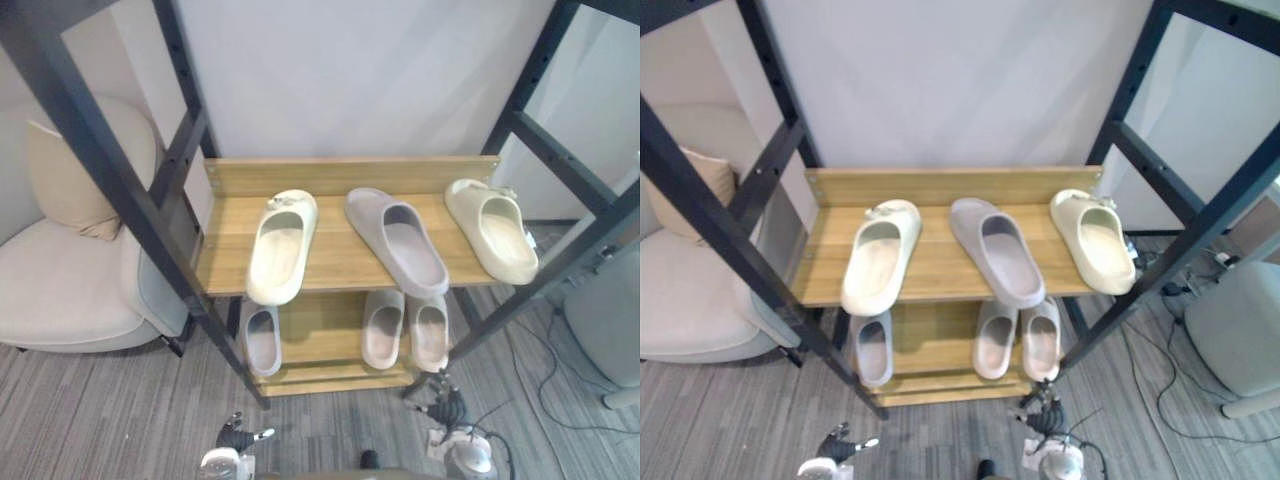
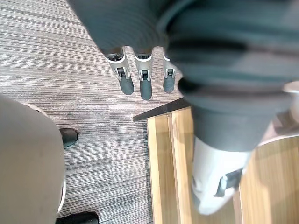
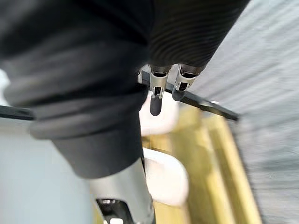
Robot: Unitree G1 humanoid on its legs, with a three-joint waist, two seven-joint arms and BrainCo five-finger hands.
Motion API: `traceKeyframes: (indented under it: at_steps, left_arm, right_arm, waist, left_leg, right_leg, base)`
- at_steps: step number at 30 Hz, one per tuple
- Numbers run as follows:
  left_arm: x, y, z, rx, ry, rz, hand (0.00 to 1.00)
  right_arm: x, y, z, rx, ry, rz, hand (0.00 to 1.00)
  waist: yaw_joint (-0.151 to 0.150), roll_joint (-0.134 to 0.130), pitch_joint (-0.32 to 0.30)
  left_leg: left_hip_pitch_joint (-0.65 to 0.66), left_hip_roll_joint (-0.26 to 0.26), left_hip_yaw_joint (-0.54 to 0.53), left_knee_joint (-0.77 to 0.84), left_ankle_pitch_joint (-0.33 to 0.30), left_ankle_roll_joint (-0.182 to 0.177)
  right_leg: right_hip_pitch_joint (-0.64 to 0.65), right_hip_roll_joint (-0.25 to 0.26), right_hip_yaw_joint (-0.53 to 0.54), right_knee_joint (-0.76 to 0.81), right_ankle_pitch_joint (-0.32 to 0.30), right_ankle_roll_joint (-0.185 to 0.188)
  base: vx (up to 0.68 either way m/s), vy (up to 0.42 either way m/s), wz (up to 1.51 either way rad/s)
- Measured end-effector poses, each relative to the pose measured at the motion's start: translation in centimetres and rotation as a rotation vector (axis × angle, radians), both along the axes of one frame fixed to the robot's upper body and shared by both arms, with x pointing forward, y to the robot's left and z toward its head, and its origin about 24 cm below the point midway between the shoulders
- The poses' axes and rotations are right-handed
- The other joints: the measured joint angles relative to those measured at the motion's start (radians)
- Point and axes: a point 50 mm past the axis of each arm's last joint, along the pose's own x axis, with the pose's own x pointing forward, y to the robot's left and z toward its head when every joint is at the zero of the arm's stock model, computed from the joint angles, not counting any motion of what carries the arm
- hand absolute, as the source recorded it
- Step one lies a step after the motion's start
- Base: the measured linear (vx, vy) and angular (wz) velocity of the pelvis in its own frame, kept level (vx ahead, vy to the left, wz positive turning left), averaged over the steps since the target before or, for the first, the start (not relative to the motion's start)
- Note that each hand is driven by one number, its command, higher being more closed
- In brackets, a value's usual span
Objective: Organize the slippers on the shoe rack
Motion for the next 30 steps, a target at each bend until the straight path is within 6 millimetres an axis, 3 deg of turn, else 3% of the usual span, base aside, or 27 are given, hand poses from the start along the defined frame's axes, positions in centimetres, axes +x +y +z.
traceKeyframes:
  at_steps: [7, 17, 23, 30]
  left_arm:
    - [-0.4, 0.0, 0.0, 0.004, 0.003, -0.016, 0.00]
    - [-0.7, -0.5, -0.1, -0.008, 0.011, -0.062, 0.00]
    - [-0.8, -0.7, -0.2, -0.023, 0.012, -0.079, 0.00]
    - [-0.9, -0.8, -0.2, -0.023, 0.017, -0.100, 0.00]
  right_arm:
    - [1.2, -2.2, 6.2, -0.155, -0.265, -0.038, 0.00]
    - [1.7, -2.6, 11.7, -0.236, -0.509, -0.046, 0.00]
    - [1.9, -4.2, 15.3, -0.343, -0.657, -0.082, 0.00]
    - [3.6, -4.7, 17.6, -0.403, -0.759, -0.035, 0.00]
  waist:
    - [-0.011, 0.002, -0.002]
    - [-0.026, 0.024, -0.014]
    - [-0.030, 0.026, -0.022]
    - [-0.033, 0.026, -0.030]
  left_leg:
    - [0.004, 0.009, 0.032, 0.001, -0.005, -0.007]
    - [0.000, 0.012, 0.041, 0.001, -0.006, -0.009]
    - [-0.015, 0.010, 0.042, 0.001, -0.007, -0.008]
    - [-0.019, 0.010, 0.027, 0.002, -0.007, -0.008]
  right_leg:
    - [-0.015, 0.011, 0.030, -0.001, 0.006, -0.004]
    - [-0.018, 0.015, 0.037, -0.002, 0.008, -0.006]
    - [-0.033, 0.013, 0.043, 0.000, 0.010, -0.005]
    - [-0.030, 0.012, 0.029, 0.000, 0.009, -0.004]
  base:
    - [-0.02, -0.020, -0.13]
    - [-0.01, -0.011, -0.03]
    - [0.00, -0.003, -0.01]
    - [-0.01, -0.023, 0.05]
